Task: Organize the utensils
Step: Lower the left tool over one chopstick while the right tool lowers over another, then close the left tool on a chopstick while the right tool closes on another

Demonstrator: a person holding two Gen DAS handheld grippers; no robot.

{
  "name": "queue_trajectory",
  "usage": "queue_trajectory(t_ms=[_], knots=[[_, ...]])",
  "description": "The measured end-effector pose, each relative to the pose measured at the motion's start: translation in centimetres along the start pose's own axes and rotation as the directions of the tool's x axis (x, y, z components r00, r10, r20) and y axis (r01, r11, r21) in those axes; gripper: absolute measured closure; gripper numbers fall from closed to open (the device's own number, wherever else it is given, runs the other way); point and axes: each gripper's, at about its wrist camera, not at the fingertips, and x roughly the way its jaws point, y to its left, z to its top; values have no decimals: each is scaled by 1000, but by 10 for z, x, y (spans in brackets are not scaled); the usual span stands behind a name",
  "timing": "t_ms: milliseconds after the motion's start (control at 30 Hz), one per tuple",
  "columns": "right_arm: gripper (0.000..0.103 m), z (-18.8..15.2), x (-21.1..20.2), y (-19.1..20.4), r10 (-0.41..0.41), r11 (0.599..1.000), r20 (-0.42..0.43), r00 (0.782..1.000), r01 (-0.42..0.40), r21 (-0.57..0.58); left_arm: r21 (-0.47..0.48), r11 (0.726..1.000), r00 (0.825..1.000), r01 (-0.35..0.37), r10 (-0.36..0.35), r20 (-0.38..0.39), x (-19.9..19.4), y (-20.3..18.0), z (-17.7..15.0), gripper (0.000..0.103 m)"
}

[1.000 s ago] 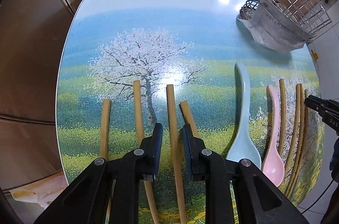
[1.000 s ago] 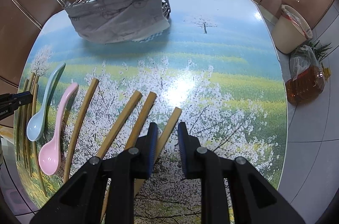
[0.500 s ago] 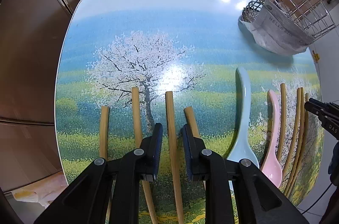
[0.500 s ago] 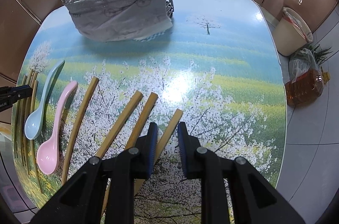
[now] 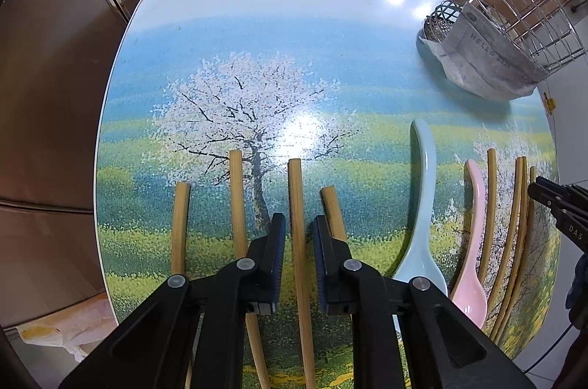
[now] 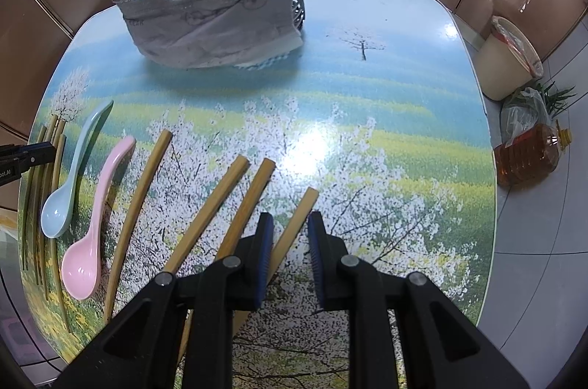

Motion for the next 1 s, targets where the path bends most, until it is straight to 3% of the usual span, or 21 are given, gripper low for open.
queue_trajectory(t_ms=[367, 667, 1000], knots=[[89, -7, -2, 5, 4, 1000, -1, 1000, -4, -16, -2, 1000, 1000, 6, -6, -3, 0, -1, -5, 97], [96, -12, -3, 5, 21, 1000, -1, 1000, -21, -16, -37, 999, 999, 34, -35, -11, 1, 3, -7, 97], [96, -18, -6, -4, 51, 999, 26, 998, -51, 4, -48, 998, 999, 41, -41, 2, -2, 2, -8, 97]])
